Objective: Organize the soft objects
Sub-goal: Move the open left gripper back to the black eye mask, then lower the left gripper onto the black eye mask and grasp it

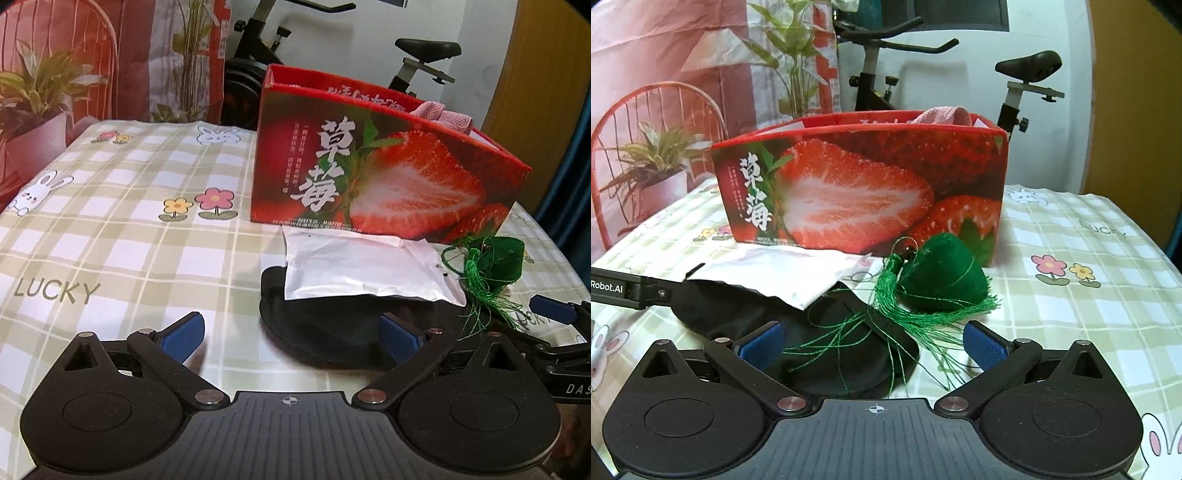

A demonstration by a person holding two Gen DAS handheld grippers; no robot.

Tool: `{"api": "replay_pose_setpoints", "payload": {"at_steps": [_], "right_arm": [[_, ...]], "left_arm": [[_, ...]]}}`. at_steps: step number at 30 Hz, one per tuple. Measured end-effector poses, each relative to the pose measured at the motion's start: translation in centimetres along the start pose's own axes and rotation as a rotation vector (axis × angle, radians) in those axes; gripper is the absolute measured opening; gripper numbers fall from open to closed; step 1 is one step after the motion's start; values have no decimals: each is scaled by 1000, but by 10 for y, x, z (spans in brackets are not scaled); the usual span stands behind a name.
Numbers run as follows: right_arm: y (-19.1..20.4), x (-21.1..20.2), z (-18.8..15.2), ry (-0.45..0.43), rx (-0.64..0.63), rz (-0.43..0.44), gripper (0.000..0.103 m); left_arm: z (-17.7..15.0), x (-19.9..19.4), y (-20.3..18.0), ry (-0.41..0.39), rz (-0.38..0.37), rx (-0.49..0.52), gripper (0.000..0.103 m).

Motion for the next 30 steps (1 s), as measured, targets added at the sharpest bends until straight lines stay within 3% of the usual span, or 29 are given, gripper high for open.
{"api": "replay_pose_setpoints", "payload": {"at_steps": [11, 17, 23, 30], "right_arm": [[-7, 15, -6, 96, 15, -75, 103], [-3, 20, -7, 126, -8, -99, 103], [-4, 20, -9, 127, 7, -96, 103], [-4, 20, -9, 121, 7, -94, 103]], "left_arm": [[-4, 6, 2, 21, 2, 8, 79], [-5, 5, -4, 40, -48, 45, 50], [-9, 2, -6, 53, -76, 46, 43], [-10, 3, -8, 51, -81, 54, 44]]}}
Point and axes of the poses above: each gripper's, at about its wrist camera, not at the fingertips, and x roughly the way its jaws point, y to its left, z to its top, the point moved 3 cm from there along x, roughly the way its jaws point, and after that the axes turned 3 degrees about -z, right-handed, at the moved point
